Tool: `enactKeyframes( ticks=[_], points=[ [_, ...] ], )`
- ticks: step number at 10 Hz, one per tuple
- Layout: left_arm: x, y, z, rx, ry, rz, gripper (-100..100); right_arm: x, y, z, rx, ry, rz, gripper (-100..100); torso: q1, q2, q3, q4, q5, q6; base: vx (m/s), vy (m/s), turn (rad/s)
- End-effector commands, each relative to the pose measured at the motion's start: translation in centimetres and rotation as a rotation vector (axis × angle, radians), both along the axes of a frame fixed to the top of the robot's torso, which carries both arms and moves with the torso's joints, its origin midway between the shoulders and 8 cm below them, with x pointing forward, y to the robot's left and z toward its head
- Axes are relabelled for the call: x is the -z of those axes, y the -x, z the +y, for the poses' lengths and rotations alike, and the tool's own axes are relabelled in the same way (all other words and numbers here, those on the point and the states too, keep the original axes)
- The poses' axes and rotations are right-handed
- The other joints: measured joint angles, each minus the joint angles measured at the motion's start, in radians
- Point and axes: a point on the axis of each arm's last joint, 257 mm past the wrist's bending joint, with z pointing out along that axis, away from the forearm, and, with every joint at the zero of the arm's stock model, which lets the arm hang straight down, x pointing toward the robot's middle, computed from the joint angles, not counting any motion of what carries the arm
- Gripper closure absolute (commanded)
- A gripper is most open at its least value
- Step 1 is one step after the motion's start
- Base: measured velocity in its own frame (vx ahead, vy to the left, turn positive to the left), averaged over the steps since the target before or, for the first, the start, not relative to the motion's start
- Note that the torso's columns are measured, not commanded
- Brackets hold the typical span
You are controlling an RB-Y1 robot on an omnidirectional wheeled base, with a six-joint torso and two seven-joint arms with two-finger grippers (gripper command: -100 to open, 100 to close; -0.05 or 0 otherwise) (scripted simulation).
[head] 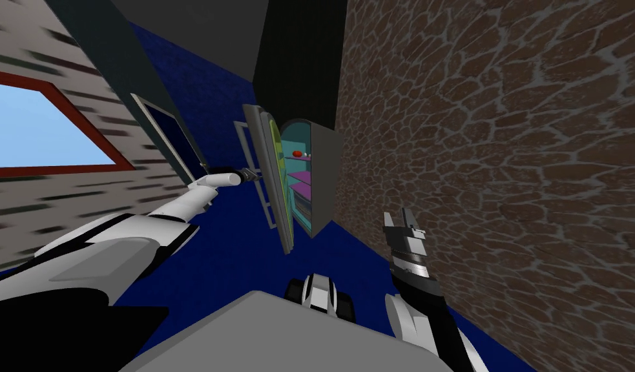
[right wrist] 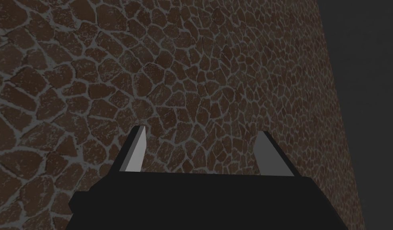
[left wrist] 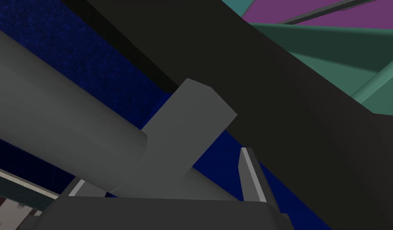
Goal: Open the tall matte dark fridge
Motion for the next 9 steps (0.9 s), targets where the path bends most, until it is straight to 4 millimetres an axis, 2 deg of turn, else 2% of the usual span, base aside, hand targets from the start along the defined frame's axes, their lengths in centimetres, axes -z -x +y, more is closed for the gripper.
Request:
enactKeyframes(
  ticks=[1,2,3,4,6,7,9],
  points=[
    [-1.2,-0.8,-2.1,0.044,-0.015,-0.015,100,0.0,0.0,0.0,0.000,0.000,0.000,0,-0.004,-0.003,-0.002,-0.001,0.000,-0.001,-0.130,0.320,-0.049],
    [-1.2,-0.8,-2.1,0.044,-0.015,-0.015,100,0.0,0.0,0.0,0.000,0.000,0.000,0,-0.006,-0.003,-0.002,-0.001,-0.001,0.000,-0.096,0.263,-0.052],
    [-1.2,-1.2,-3.5,0.072,-0.016,-0.014,100,0.0,0.0,0.0,0.000,0.000,0.000,0,-0.013,-0.004,-0.001,-0.003,0.000,-0.002,-0.120,0.297,-0.049],
    [-1.2,-1.2,-3.5,0.072,-0.016,-0.014,100,0.0,0.0,0.0,0.000,0.000,0.000,0,-0.011,-0.002,-0.001,-0.003,0.000,0.001,-0.096,0.246,-0.061],
    [-1.1,-2.1,-6.3,0.128,-0.018,-0.013,100,0.0,0.0,0.0,0.000,0.000,0.000,0,-0.009,-0.004,-0.002,-0.002,-0.001,0.000,-0.079,0.351,-0.068],
    [-1.1,-2.1,-6.3,0.128,-0.018,-0.013,100,0.0,0.0,0.0,0.000,0.000,0.000,0,-0.005,-0.005,-0.003,-0.002,-0.002,0.003,-0.100,0.313,-0.095],
    [-1.1,-2.8,-9.1,0.185,-0.020,-0.012,100,0.0,0.0,0.0,0.000,0.000,0.000,0,-0.014,-0.004,-0.002,-0.003,-0.001,0.001,-0.118,0.329,-0.067]
  ],
)
